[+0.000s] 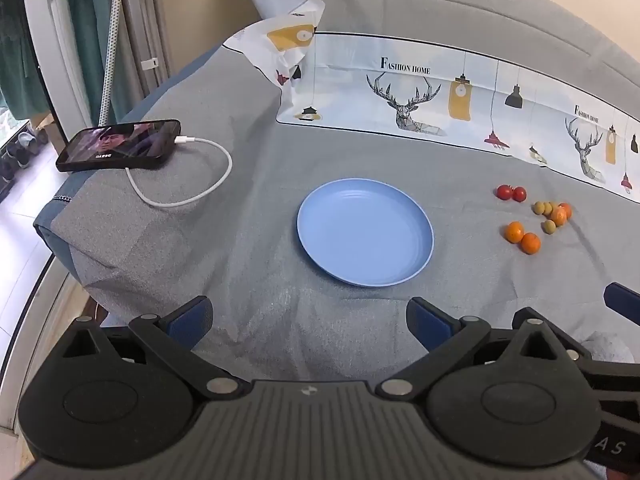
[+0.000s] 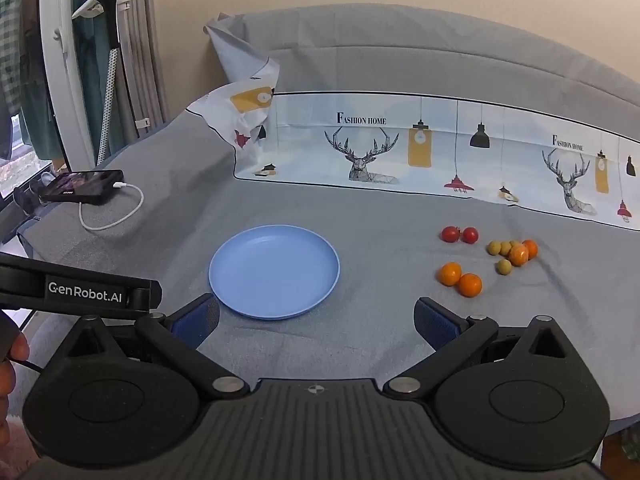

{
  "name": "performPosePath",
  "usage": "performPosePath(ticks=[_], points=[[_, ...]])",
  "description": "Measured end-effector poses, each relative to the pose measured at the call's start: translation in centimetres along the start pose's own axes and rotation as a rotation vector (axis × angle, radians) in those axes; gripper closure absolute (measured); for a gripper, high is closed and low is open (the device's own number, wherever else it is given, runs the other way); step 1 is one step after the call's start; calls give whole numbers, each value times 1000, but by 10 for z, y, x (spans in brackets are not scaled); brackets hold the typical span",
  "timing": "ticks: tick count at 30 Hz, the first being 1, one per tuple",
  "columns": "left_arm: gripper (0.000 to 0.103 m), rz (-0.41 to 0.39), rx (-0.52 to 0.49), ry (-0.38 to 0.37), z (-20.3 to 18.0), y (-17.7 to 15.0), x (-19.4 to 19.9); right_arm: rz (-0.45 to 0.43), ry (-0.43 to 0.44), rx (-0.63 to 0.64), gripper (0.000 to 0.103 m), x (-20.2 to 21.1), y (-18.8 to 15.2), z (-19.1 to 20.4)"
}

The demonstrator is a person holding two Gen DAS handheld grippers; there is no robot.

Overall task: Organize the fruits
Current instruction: 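Move both tools from rest toward the fruit cluster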

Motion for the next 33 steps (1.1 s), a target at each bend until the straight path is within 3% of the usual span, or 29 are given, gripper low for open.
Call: performPosePath(ticks=[33], points=[[0, 2, -8, 7, 1, -1, 2, -4, -9, -11, 0, 1, 5, 3]])
Point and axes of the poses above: each gripper's, at about its wrist camera, not at the fingertips, and x roughly against the way its jaws point, z to its left, y to its top, the point moved 6 cm from there along -x, roughly the way its jaws point, and after that the axes turned 6 degrees about -y, right-handed, at the moved point
